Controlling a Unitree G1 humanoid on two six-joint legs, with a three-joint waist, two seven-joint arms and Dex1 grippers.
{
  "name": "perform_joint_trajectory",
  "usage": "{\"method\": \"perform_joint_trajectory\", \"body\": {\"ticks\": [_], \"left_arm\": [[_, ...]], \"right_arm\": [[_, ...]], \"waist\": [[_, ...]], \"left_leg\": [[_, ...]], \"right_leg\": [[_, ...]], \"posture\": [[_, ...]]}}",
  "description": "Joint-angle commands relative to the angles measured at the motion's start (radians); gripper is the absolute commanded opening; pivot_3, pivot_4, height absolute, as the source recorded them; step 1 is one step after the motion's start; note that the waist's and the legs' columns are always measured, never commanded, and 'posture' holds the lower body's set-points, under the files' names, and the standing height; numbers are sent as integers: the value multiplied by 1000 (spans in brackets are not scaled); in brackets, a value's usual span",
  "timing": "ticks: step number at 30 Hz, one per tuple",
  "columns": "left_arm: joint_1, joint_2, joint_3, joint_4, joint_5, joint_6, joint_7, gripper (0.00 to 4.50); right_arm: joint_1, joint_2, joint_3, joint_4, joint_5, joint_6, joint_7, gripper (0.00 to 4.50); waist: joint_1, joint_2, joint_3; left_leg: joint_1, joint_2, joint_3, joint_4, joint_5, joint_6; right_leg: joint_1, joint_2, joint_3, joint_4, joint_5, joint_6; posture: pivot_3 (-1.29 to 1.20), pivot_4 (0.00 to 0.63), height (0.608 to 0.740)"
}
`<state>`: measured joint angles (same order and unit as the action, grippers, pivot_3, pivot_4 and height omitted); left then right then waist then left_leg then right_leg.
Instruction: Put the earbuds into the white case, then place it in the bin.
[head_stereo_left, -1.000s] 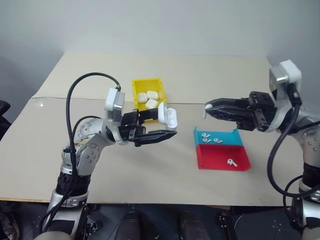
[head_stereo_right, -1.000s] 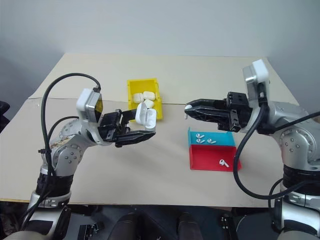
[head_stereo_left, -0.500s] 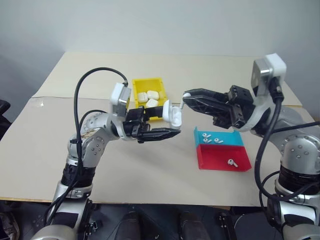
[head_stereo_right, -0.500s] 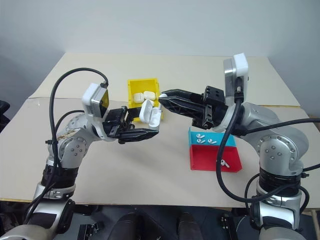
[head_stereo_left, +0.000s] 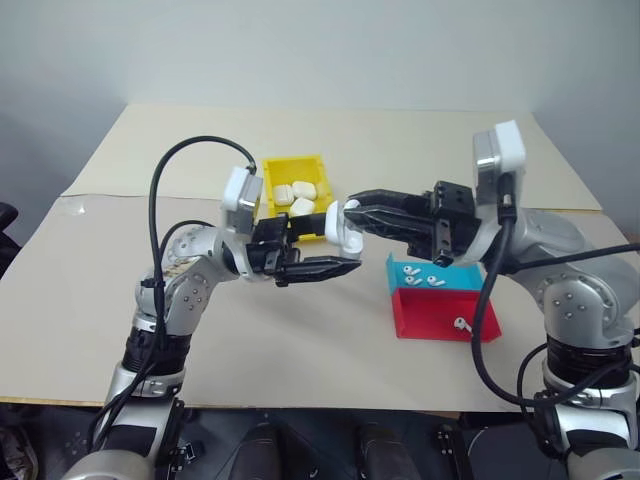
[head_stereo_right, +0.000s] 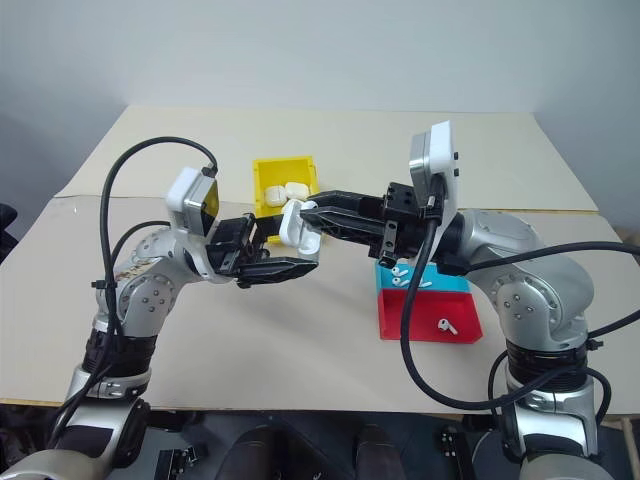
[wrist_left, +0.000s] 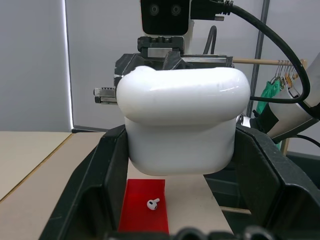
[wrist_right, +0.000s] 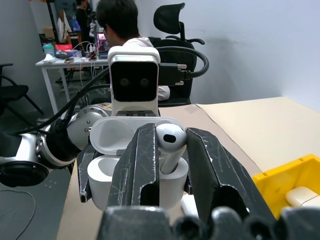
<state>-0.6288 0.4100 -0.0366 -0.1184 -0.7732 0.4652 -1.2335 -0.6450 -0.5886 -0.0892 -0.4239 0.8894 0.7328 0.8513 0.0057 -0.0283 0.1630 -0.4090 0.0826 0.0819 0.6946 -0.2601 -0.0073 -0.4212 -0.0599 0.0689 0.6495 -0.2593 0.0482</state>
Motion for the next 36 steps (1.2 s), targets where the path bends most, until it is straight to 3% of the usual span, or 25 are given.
{"method": "perform_joint_trajectory", "body": {"ticks": [1, 3, 4, 12, 18, 22, 25, 28, 32, 36], "left_arm": [[-8, -1, 11, -46, -15, 0, 0, 2800], [-7, -1, 11, -47, -14, -1, 2, 2800], [-7, -1, 11, -47, -12, -3, 4, 2800], [-9, -12, 8, -42, -5, -11, 14, 2800], [1, -10, 8, -45, 6, -20, 20, 2800], [21, -1, 19, -63, 2, -21, 27, 2800], [39, 2, 23, -78, 3, -25, 33, 2800], [58, 1, 28, -92, 4, -29, 43, 2800], [74, 0, 30, -102, 8, -36, 50, 2800], [85, 2, 39, -115, 8, -39, 59, 2800]], "right_arm": [[8, -25, 5, -28, 3, -21, 46, 660], [12, -37, 8, -29, 4, -25, 75, 660], [12, -44, 8, -28, 9, -24, 91, 1398], [-7, -51, -4, -22, 10, -32, 129, 3937], [-31, -94, -41, 39, -43, -61, 137, 3937], [-98, -185, -8, 176, -170, -118, 189, 3937], [-163, -257, 111, 308, -352, -213, 262, 3937], [-236, -310, 314, 476, -644, -425, 334, 3937], [-321, -300, 476, 695, -882, -701, 415, 3937], [-431, -242, 593, 987, -1041, -998, 489, 3028]], "waist": [[0, 0, 0], [0, 0, 0], [0, 0, 0], [0, 0, 0], [1, 0, 0], [1, 0, 0], [0, 0, 0], [-6, 0, 0], [-15, 0, 0], [-20, 0, 0]], "left_leg": [[0, 0, 0, 0, 0, 0], [0, 0, 0, 0, 0, 0], [0, 0, 0, 0, 0, 0], [0, 0, 0, 0, 0, 0], [0, 0, 0, 0, 0, 0], [0, 0, 0, 0, 0, 0], [0, 0, 0, 0, 0, 0], [0, 0, 1, -1, 0, 0], [0, 0, 1, -1, 0, 0], [0, 0, 1, -1, 0, 0]], "right_leg": [[0, 0, 0, 0, 0, 0], [0, 0, 0, 0, 0, 0], [0, 0, 0, 0, 0, 0], [0, 0, 0, 0, 0, 0], [0, 0, 0, 0, 0, 0], [0, 0, 0, 0, 0, 0], [0, 0, 0, -1, 0, 0], [0, 0, 0, -1, 0, 0], [-1, 0, 0, -1, 0, 0], [-1, 0, 0, -2, 0, 0]], "posture": [[0, 150, 740], [0, 150, 740], [0, 150, 740], [0, 150, 740], [0, 150, 740], [0, 150, 740], [0, 150, 740], [0, 150, 740], [0, 150, 740], [0, 150, 740]]}}
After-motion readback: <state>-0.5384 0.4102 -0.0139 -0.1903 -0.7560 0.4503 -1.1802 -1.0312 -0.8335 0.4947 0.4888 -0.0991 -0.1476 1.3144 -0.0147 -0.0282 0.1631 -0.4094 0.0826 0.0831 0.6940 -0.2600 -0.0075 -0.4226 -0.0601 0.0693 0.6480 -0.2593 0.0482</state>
